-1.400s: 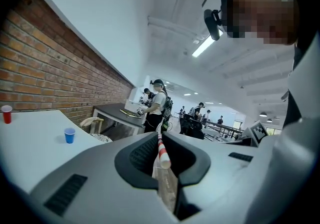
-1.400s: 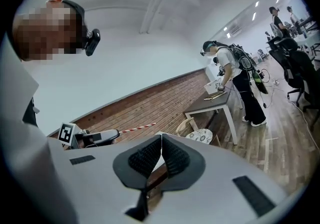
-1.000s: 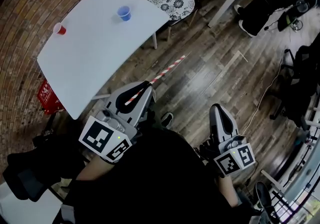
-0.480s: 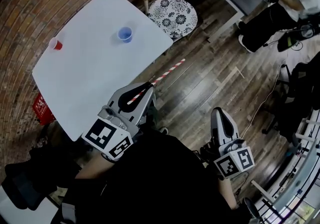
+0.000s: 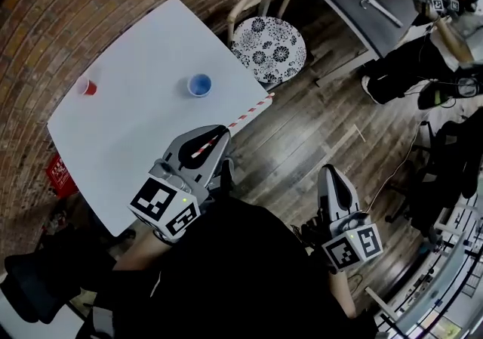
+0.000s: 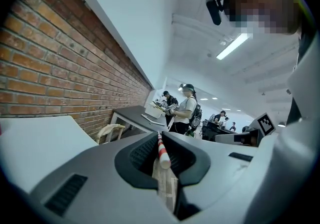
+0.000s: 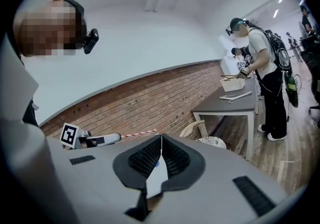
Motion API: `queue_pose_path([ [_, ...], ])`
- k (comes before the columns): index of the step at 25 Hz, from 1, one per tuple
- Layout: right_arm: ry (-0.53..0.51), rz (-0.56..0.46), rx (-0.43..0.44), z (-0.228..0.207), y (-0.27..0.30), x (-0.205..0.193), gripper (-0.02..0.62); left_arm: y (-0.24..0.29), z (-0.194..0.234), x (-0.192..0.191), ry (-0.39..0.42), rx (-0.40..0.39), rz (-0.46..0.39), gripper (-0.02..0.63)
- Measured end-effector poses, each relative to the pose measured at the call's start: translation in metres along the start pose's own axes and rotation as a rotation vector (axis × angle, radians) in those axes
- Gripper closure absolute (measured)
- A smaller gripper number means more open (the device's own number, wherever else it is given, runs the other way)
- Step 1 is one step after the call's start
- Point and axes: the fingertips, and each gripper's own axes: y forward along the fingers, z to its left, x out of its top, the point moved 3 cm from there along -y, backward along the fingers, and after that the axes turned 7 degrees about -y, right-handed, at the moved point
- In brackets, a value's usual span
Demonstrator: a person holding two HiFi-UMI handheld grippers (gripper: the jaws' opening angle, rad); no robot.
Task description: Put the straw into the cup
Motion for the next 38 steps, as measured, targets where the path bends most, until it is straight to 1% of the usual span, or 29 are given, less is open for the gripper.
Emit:
queue_pose_path([
  [4,-0.010,0.025,0.033,0.009,0.044,0.006,0.568,0.002,0.039,0.014,-0.011,0.037,-0.006,0.568],
  [10,-0.026,0.096,0.110,0.018,0.097,0.010,0.568,-0.004,0.092,0.023,-0.051,0.148,-0.014,0.568],
  [15,-0.037,0.167,0.201,0.018,0.147,0.010,0.568,-0.003,0.125,0.025,-0.090,0.249,-0.035,0.568],
  [19,-0.057,0.218,0.298,0.017,0.189,0.013,0.568,-0.003,0.149,0.018,-0.120,0.353,-0.051,0.568],
  [22,-0.070,0.248,0.373,0.018,0.216,0.017,0.568,0.002,0.158,0.012,-0.160,0.420,-0.053,0.568],
  [26,-0.064,0.303,0.462,0.024,0.251,0.013,0.568,0.005,0.166,0.007,-0.184,0.481,-0.046,0.568],
  [34,-0.060,0.426,0.553,0.031,0.299,-0.009,0.568,0.016,0.187,-0.021,-0.265,0.549,0.006,0.568],
  [36,-0.059,0.450,0.574,0.036,0.307,-0.015,0.568,0.017,0.192,-0.024,-0.244,0.573,0.031,0.568],
  [38,-0.059,0.472,0.589,0.039,0.314,-0.021,0.568,0.019,0.196,-0.027,-0.188,0.592,0.078,0.568],
])
